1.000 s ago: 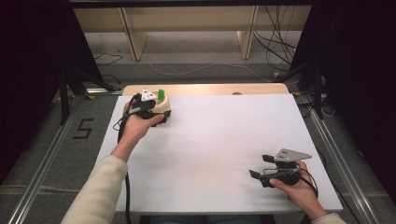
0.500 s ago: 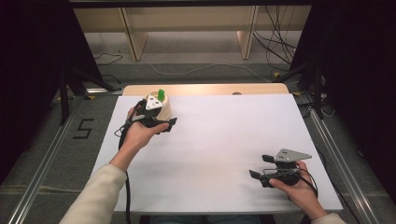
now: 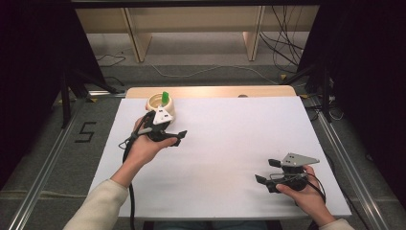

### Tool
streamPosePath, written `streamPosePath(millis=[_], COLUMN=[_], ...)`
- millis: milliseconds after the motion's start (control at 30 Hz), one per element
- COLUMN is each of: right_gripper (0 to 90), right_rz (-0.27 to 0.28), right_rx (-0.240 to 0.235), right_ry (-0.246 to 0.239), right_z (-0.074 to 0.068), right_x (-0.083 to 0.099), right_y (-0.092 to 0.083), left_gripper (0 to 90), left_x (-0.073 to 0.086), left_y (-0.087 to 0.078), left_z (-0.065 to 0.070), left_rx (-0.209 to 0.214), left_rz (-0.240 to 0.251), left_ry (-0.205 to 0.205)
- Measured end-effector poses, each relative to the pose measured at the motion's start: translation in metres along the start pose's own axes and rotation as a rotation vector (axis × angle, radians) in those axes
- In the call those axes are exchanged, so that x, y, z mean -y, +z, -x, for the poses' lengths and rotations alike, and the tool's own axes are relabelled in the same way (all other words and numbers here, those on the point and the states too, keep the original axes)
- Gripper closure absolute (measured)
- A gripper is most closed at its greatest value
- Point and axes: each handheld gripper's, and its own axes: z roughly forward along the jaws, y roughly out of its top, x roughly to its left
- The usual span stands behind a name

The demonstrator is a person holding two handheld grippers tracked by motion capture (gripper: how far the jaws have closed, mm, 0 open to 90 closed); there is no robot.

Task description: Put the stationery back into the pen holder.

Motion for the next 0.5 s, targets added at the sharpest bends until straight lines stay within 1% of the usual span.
streamPosePath(millis=[67,133,200,233,267,367,500], right_gripper=[16.8,16.9,16.8,16.8,16.9,16.8,16.8], right_rz=[0.000,-0.001,-0.001,0.000,0.000,0.003,-0.001], right_rx=[0.000,0.000,-0.001,-0.001,-0.001,-0.004,-0.004], right_ry=[0.000,-0.001,0.002,0.001,-0.001,0.002,-0.006], right_z=[0.000,0.000,0.000,-0.001,0.000,-0.001,-0.002], right_x=[0.000,0.000,0.000,0.000,0.000,0.000,0.000], right_y=[0.000,0.000,0.000,0.000,0.000,0.000,0.000], left_gripper=[26.4,26.6,26.7,26.6,26.6,26.6,26.6], left_x=[0.004,0.008,0.013,0.015,0.017,0.023,0.034], left_y=[-0.002,-0.005,-0.008,-0.009,-0.011,-0.016,-0.022], left_z=[0.005,0.008,0.012,0.013,0.015,0.018,0.023], left_rx=[0.008,0.007,0.015,0.016,0.017,0.011,0.014], left_rz=[0.002,0.003,0.007,0.007,0.013,0.016,0.015], left_ry=[0.004,0.019,0.013,0.016,0.009,0.016,0.010])
